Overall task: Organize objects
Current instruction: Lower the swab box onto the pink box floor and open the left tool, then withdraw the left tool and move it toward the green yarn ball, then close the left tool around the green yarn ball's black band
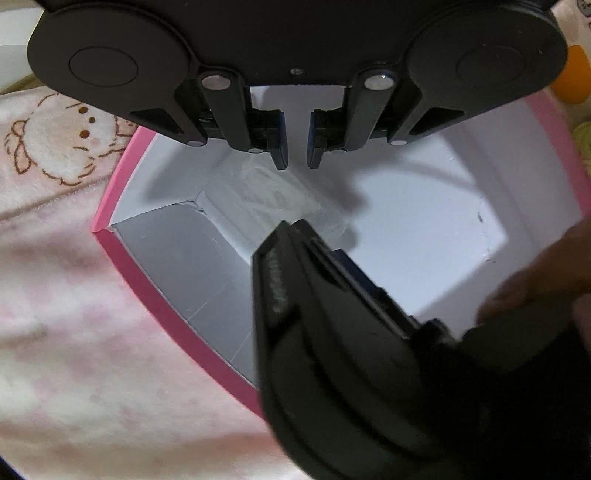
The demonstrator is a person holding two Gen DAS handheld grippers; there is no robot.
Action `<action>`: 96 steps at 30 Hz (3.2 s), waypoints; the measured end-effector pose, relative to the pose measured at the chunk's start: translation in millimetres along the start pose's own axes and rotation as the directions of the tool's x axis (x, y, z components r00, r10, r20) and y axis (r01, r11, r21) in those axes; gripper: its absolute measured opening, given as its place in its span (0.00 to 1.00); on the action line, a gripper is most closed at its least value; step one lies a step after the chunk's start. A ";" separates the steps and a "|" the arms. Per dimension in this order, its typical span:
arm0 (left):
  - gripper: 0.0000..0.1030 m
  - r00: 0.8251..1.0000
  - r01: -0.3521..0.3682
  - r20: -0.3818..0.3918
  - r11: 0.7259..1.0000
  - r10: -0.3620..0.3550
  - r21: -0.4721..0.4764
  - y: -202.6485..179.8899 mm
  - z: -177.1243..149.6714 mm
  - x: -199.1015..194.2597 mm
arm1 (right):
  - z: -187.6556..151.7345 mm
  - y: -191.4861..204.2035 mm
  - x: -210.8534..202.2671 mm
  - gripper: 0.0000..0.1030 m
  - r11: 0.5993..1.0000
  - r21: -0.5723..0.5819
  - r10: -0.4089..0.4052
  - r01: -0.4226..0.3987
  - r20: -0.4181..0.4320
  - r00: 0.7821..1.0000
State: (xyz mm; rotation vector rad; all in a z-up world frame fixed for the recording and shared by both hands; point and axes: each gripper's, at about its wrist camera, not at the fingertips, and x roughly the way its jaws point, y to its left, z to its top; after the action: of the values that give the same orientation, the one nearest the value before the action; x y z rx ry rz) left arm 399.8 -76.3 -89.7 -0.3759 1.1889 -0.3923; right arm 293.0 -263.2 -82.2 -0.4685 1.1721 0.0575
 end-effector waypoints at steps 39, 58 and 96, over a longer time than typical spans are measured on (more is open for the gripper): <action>0.46 0.994 -0.096 0.089 0.938 0.070 0.332 -58.7 -92.0 -186.5 | -97.4 41.1 -155.6 0.60 0.842 0.444 0.146 -0.306 0.359 0.922; 0.60 0.994 -0.101 0.078 0.920 0.077 0.380 -18.1 -178.9 -252.2 | -111.2 134.5 -198.3 0.83 0.821 0.353 0.358 -0.450 0.297 0.885; 0.82 0.992 -0.093 0.103 0.959 0.067 0.268 76.5 -237.5 -155.1 | -122.9 236.3 -96.1 0.90 0.899 0.232 0.279 -0.371 0.349 0.895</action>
State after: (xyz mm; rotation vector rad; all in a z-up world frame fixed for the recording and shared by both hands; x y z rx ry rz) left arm 133.5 47.3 -77.8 -0.1055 1.0396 -0.4565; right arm 80.5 -78.1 -110.0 0.0114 0.9188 0.2387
